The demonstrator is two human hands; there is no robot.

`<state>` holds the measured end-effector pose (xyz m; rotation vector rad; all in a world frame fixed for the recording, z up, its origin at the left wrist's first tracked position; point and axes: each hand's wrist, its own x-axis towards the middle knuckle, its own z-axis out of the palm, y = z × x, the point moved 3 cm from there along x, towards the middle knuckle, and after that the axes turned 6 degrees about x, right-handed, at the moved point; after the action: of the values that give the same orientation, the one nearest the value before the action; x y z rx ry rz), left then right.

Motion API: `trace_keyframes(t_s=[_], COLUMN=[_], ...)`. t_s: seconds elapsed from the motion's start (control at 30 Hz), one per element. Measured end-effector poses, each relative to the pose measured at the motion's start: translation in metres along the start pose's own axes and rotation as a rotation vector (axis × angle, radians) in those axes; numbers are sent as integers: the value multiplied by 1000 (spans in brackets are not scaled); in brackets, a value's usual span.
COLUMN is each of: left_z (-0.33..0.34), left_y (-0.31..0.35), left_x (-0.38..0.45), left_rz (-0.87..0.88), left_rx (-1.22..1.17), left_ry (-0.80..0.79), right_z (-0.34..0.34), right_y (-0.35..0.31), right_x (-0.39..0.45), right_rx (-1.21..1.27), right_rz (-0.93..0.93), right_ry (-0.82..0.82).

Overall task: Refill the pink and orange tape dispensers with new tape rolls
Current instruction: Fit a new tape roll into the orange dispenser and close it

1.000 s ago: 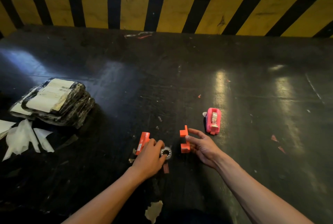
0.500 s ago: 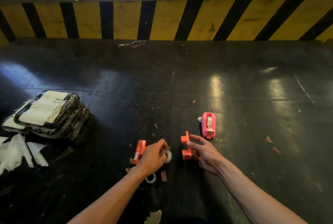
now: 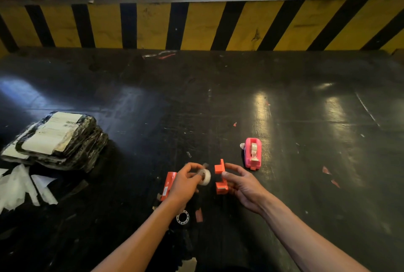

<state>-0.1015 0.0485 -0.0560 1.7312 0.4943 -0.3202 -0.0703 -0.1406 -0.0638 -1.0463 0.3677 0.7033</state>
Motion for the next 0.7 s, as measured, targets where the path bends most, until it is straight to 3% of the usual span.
trace_keyframes(t_s=[0.27,0.4,0.53,0.7], left_z=[4,8,18,22], left_y=[8,13,19,16], left_x=[2,2,-3,-8], left_rz=[-50,34,155,162], left_rx=[-277,-195,-71,-82], left_ry=[29,122,114,135], right_z=[3,5,11,11], right_y=[-2,-4,-6,-6], right_x=[-3,-4,-8,-8], right_rx=[75,81,37,20], right_rz=[-52,-89,-98,-120], right_ry=[-21,-32,-60,-62])
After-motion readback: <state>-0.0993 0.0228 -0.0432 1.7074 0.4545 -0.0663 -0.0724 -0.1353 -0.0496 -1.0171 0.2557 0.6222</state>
